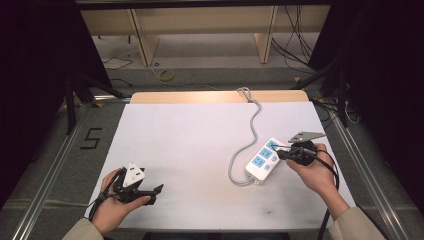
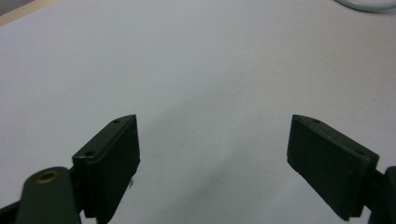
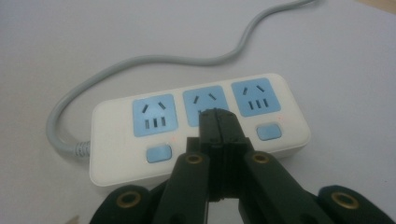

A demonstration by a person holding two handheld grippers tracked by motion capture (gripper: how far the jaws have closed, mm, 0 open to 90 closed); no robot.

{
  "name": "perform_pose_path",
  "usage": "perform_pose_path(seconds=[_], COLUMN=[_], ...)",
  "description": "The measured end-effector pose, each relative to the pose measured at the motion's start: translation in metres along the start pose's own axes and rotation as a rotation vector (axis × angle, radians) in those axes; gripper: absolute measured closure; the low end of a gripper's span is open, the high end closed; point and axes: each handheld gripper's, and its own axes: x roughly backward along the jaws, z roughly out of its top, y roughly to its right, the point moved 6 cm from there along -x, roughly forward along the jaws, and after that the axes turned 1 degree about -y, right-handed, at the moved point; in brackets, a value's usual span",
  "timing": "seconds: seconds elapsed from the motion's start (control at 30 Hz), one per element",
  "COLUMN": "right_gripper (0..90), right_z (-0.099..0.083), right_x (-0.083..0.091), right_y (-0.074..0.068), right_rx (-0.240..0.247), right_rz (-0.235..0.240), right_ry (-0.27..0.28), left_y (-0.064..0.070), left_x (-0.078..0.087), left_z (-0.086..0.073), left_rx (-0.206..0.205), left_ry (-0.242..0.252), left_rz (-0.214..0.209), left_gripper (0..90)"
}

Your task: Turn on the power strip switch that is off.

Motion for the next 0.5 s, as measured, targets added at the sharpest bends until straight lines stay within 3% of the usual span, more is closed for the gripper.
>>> perform_pose_path(seconds=[0.5], right_gripper=[90.0], right_z=[0.0055], right_x=[-0.0028], right_y=[0.0009], right_rx=[-0.008], right_rz=[0.01], right_ry=[-0.017], left_y=[0.0002], left_x=[-0.0002], left_z=[0.0002], left_rx=[-0.006], left_ry=[-0.001], left_rz=[0.002], left_gripper=[16.8])
